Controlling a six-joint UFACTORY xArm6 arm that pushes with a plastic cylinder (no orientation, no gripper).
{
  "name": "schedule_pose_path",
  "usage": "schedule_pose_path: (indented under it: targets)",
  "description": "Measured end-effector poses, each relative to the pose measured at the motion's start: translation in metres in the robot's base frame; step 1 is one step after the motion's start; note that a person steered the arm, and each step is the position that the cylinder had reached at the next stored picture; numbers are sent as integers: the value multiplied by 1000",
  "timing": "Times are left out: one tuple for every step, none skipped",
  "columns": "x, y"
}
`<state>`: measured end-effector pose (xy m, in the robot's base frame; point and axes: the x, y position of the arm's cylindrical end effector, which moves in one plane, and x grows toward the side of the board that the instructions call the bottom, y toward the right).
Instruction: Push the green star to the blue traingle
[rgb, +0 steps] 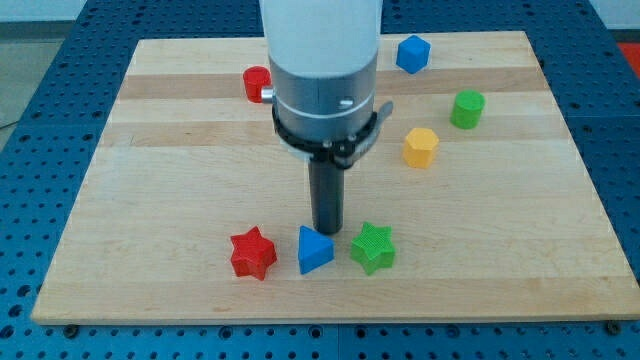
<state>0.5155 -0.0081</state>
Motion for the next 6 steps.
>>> schedule_pose_path:
  targets:
    - [-27, 43]
    - [-22, 126]
    - [7, 142]
    - [20, 114]
    - [25, 59]
    - [32, 21]
